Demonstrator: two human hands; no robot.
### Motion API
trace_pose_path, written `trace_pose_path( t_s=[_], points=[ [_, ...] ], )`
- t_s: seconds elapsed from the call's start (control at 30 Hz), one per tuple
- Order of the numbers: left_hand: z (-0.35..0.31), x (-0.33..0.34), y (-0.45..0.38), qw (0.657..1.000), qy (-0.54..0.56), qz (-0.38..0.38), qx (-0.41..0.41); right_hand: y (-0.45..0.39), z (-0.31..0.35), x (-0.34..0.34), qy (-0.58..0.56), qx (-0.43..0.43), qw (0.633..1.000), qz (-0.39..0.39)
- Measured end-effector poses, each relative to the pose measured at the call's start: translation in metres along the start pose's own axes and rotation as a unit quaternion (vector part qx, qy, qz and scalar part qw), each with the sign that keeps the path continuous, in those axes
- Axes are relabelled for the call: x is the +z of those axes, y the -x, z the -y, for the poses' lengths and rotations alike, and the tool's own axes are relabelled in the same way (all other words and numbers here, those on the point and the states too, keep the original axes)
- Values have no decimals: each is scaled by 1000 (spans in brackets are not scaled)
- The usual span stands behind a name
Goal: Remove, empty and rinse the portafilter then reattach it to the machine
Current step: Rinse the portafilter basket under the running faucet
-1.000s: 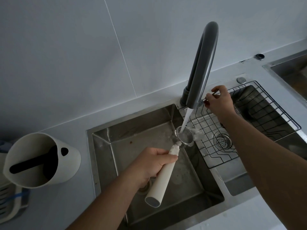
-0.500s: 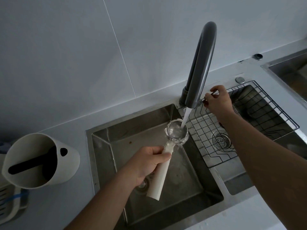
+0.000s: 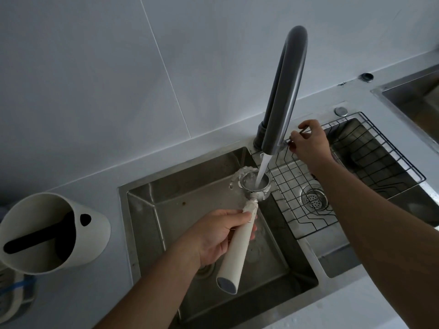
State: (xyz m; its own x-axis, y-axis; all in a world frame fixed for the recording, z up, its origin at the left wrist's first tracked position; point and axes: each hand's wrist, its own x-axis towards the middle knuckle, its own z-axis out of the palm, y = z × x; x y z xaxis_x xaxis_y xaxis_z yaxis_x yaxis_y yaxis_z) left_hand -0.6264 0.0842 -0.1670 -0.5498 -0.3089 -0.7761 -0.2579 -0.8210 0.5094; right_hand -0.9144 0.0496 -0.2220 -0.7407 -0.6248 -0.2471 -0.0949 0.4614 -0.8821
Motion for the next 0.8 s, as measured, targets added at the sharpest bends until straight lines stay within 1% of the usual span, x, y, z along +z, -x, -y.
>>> trace_pose_path(
  t_s=[0.33, 0.5, 0.7, 0.8],
  points=[
    [-5, -3, 5, 995, -99, -29, -5, 1, 1, 0, -4, -6, 1000, 1],
    [-1, -10, 11, 994, -105, -32, 12, 1, 0, 0, -7, -4, 1000, -1],
    [-1, -15, 18, 990, -127, -59, 31, 1, 1, 0, -7, 0, 1000, 1],
    [0, -14, 18, 990, -114, -66, 42, 2, 2, 0, -10, 0, 1000, 1]
  ],
)
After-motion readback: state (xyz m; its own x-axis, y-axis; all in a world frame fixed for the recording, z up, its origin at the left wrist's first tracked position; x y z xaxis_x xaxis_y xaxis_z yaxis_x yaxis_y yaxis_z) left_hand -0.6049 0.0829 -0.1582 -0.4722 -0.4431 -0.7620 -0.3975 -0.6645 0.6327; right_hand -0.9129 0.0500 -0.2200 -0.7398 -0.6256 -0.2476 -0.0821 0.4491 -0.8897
